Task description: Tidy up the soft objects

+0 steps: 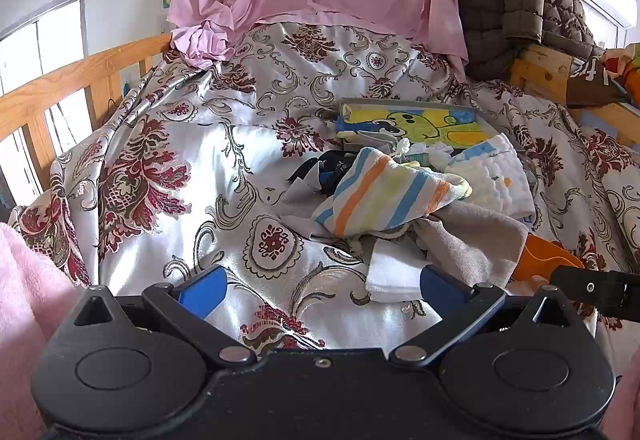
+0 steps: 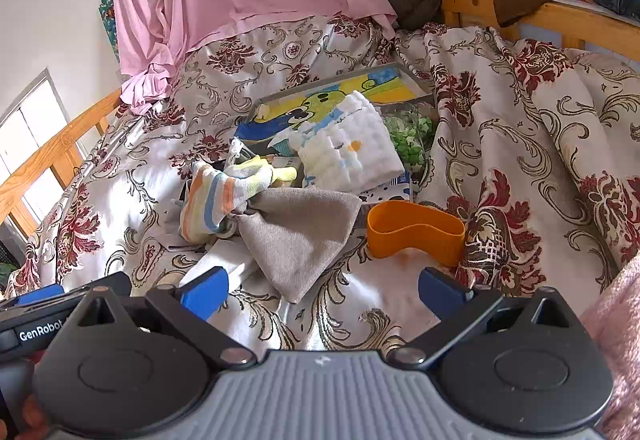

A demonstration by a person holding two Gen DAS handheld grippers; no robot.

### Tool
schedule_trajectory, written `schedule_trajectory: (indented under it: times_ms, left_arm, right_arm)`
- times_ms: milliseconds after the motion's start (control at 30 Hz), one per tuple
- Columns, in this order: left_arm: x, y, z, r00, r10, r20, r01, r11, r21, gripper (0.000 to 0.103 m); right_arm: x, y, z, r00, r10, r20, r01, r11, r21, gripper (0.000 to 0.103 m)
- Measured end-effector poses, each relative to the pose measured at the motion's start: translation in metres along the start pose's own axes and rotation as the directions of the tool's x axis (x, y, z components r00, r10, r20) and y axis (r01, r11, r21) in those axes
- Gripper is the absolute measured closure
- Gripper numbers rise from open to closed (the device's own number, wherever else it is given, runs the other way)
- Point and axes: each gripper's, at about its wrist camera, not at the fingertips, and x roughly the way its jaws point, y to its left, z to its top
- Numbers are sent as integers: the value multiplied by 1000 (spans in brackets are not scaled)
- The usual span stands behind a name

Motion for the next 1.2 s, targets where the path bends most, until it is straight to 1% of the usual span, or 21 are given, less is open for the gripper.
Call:
schedule_trajectory:
  times_ms: [1200]
  left_arm:
    - [0,0,0,1000,1,1,-1,1000,2,1]
  right_arm:
    - [-1,-2,1,1000,4,-4,-4,1000,5,0]
